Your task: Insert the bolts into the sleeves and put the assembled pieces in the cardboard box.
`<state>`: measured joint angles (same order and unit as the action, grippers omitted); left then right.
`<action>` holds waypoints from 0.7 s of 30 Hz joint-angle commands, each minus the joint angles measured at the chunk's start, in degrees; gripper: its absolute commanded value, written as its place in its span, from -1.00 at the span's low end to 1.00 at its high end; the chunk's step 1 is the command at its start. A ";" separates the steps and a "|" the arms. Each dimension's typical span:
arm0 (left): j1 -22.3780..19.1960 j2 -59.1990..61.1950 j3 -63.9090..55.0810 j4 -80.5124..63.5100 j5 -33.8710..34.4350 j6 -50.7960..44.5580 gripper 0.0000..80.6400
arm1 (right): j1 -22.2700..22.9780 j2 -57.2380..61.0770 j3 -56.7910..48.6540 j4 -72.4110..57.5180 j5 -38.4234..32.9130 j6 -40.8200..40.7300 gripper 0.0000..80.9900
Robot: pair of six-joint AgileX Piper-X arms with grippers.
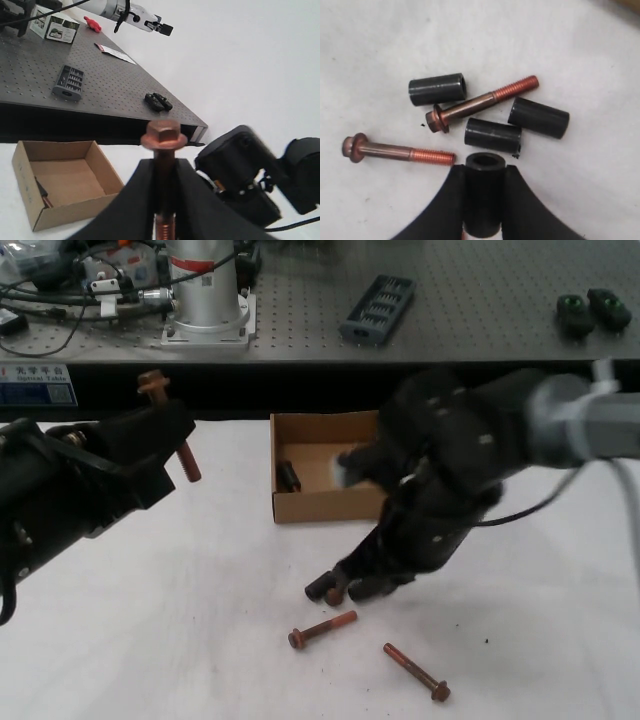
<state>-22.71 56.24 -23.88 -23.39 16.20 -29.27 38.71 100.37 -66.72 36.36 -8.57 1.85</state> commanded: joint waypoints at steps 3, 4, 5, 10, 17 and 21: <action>0.21 2.44 -0.26 -1.60 1.49 -0.79 -0.98 | -0.22 -5.12 6.83 -4.94 -4.81 1.17 -0.97; 0.21 3.21 -0.26 -2.76 1.63 -0.79 -0.98 | -0.22 -6.47 8.94 -6.40 -5.87 1.48 -0.97; 0.21 4.15 -0.26 -4.26 1.65 -0.79 -0.98 | -0.22 -8.13 11.11 -8.04 -6.92 1.83 -0.97; 0.21 8.22 -3.60 -8.47 1.64 -4.61 -0.98 | 0.66 -15.31 21.54 -20.07 -10.11 8.62 -0.97; 0.21 14.24 -8.90 -8.46 7.27 -6.05 -0.98 | 0.80 -22.21 30.57 -35.24 -13.34 16.19 -0.97; -0.16 17.71 -10.99 -8.46 7.96 -10.42 -0.98 | 0.80 -25.36 31.98 -38.32 -14.77 15.58 -0.97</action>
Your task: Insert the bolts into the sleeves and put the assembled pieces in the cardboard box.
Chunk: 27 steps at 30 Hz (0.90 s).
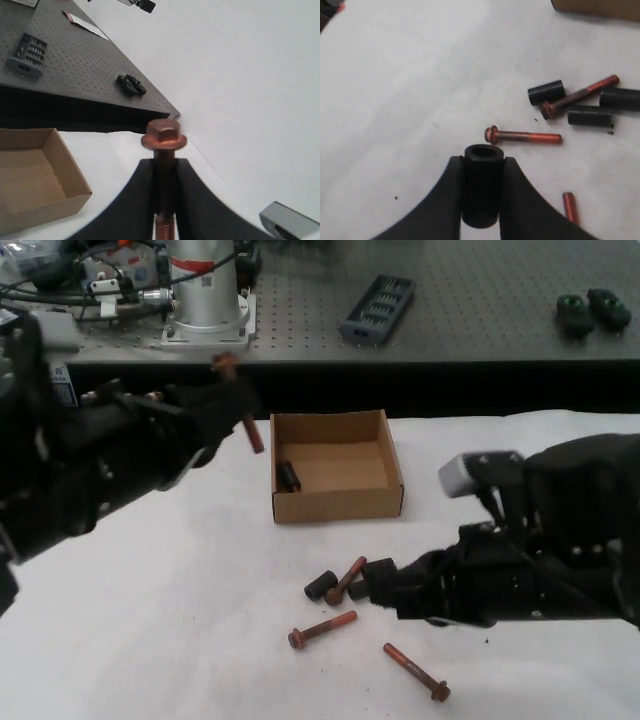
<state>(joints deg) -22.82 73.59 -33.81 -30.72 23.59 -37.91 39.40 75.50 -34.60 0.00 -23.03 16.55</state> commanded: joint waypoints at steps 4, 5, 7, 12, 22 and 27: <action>-2.02 3.37 -2.79 -1.13 4.37 -4.17 -0.98 | 0.11 -2.41 0.61 -2.03 -4.12 -4.50 -0.97; -2.93 3.98 -3.17 -1.13 5.21 -4.16 -0.98 | 0.11 -2.51 0.71 -1.60 -5.33 -5.69 -0.97; -4.67 4.85 -3.87 -1.13 5.66 -4.16 -0.98 | 0.11 -2.46 0.89 -1.13 -6.33 -7.35 -0.97; -7.51 5.82 -4.99 -1.13 5.81 -4.16 -0.98 | 0.11 -2.46 2.12 -1.15 -13.31 -12.06 -0.97; -7.58 5.82 -4.98 -0.90 7.59 -5.61 -0.98 | -1.08 -2.30 3.54 -1.79 -25.17 -19.62 -0.89; -7.58 5.82 -4.98 -0.69 9.38 -5.49 -0.98 | -2.31 -2.30 3.54 -3.78 -25.17 -19.38 -0.89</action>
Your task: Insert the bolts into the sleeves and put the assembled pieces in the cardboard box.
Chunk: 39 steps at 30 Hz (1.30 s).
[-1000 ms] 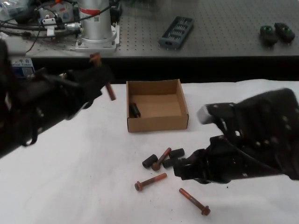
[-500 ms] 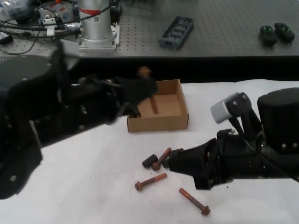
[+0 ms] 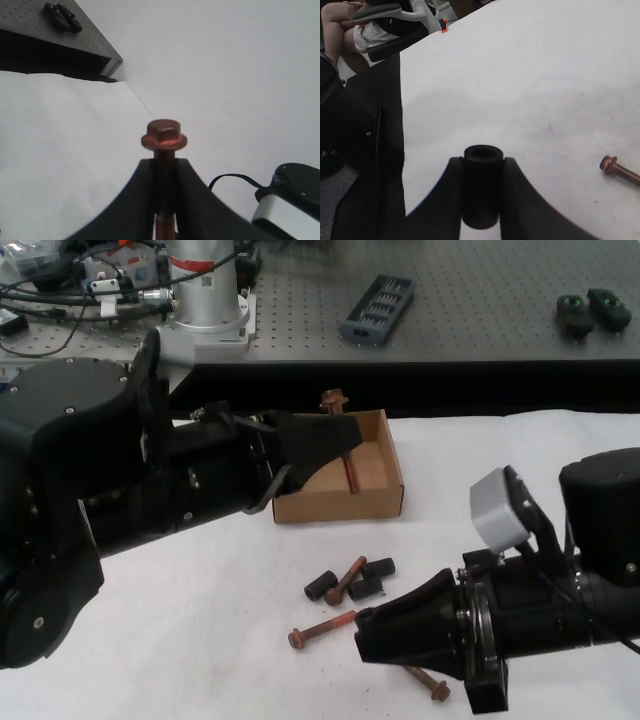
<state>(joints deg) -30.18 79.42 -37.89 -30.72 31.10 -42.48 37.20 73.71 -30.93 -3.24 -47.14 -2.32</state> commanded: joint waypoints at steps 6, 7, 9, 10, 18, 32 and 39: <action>-0.23 -0.01 -0.74 -0.69 9.60 2.27 -0.98 | -2.30 -0.50 -0.13 -4.35 -1.07 2.32 -0.89; -0.23 -0.01 -0.74 -0.65 10.67 4.30 -0.98 | -2.66 -0.50 -0.13 -4.71 -1.07 3.25 -0.89; -0.23 -0.01 -0.74 -0.65 12.85 8.13 -0.98 | -3.14 -0.50 -0.13 -4.89 -1.07 3.63 -0.89; -0.23 -0.01 -0.74 -0.65 13.40 9.16 -0.98 | -3.23 -0.50 -0.13 -4.89 -1.07 3.63 -0.89; -0.23 -0.01 -0.74 -0.65 13.28 13.89 -0.98 | -3.20 -0.50 -0.13 -4.89 -1.07 4.71 -0.89; -0.23 -0.01 -0.66 -2.55 6.48 14.95 -0.98 | -3.20 4.99 -0.13 -14.50 -1.37 14.22 -0.89; -0.23 -0.01 -0.66 -6.75 1.32 12.40 -0.98 | -3.05 6.00 -0.13 -16.08 -1.46 14.80 -0.89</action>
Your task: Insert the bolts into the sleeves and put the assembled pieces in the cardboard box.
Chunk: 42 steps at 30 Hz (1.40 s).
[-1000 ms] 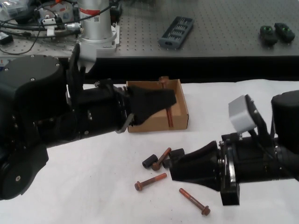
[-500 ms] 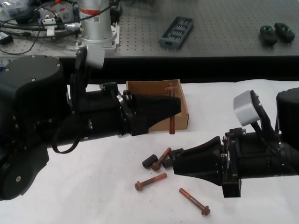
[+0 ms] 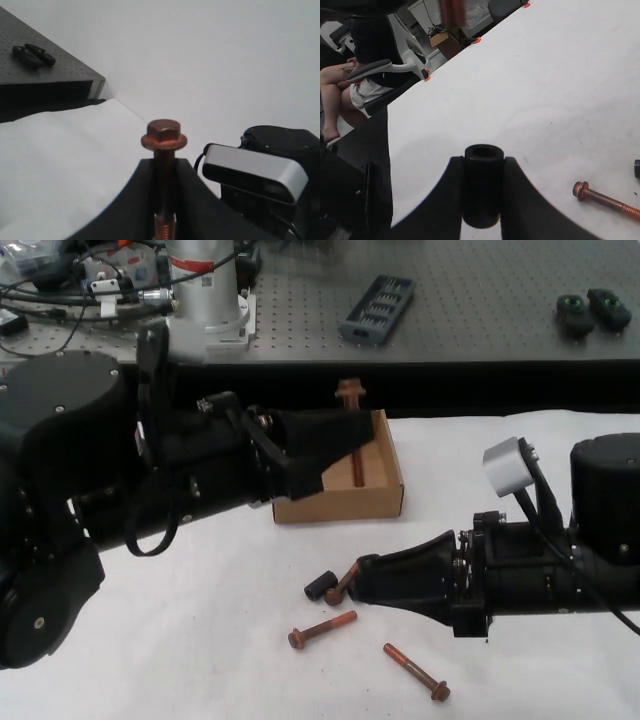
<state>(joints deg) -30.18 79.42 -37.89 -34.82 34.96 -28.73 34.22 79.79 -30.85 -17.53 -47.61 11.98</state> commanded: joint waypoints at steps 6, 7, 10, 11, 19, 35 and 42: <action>-0.23 -0.01 -0.66 -2.63 -3.06 -1.32 -0.98 | -0.07 -0.08 -0.21 -7.77 -1.17 4.10 -0.89; -0.23 -0.01 -0.66 -2.84 -3.33 -1.44 -0.98 | -0.07 -0.08 -0.21 -8.25 -1.17 4.52 -0.89; -0.23 -0.01 -0.54 -4.59 -4.32 -3.25 -0.98 | -0.07 -0.08 -0.21 -8.62 -1.06 5.16 -0.89; -0.23 -0.01 -0.24 -5.67 -4.74 -3.88 -0.98 | -0.07 -0.08 -0.21 -8.62 -1.05 5.16 -0.89; -0.23 -0.01 10.45 -20.92 -6.31 -10.40 -0.98 | -0.07 -0.08 -0.21 -8.62 -0.94 5.14 -0.89; -0.23 -0.01 12.35 -17.79 1.77 -10.88 -0.98 | -0.07 0.07 -0.21 -8.62 -3.14 4.70 -0.89; -0.23 -0.01 8.41 -17.38 1.30 -9.55 -0.98 | -0.07 0.08 -0.21 -5.00 -7.07 2.70 -0.89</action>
<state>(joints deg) -30.18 79.67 -26.31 -51.37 36.02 -39.86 34.22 79.79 -30.85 -23.24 -52.78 15.46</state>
